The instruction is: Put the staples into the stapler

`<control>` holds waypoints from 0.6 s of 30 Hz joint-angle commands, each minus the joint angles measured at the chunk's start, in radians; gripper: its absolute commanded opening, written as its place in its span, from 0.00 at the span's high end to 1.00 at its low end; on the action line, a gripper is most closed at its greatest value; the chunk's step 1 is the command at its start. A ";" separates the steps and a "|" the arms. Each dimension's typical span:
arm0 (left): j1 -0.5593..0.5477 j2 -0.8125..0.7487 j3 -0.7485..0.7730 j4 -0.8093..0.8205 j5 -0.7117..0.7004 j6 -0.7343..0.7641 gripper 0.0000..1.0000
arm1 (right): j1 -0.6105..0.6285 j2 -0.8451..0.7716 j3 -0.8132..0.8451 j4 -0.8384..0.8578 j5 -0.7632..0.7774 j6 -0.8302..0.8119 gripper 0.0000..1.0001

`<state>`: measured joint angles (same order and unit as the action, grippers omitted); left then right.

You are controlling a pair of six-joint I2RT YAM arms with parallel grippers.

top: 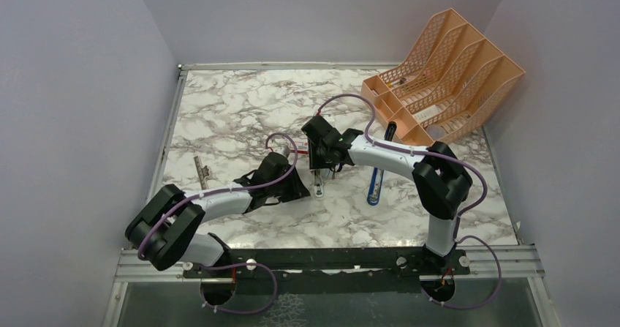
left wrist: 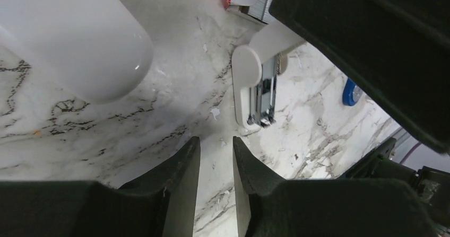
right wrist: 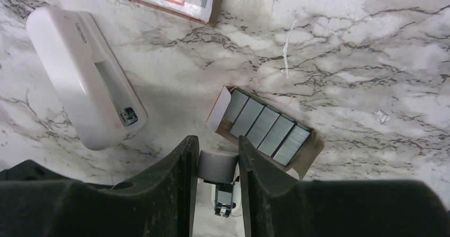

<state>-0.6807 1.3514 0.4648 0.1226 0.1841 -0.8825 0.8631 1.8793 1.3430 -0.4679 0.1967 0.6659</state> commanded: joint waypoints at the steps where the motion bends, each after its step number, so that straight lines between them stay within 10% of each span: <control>1: -0.014 0.051 0.017 0.068 -0.043 0.004 0.71 | 0.015 -0.031 -0.015 -0.012 -0.039 0.027 0.65; 18: -0.034 0.131 0.020 0.130 -0.013 0.000 0.87 | 0.026 -0.095 -0.076 0.023 -0.089 0.052 0.69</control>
<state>-0.7036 1.4643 0.4675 0.2783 0.1757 -0.8894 0.8772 1.8324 1.2835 -0.4622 0.1497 0.7036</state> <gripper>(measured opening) 0.155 0.333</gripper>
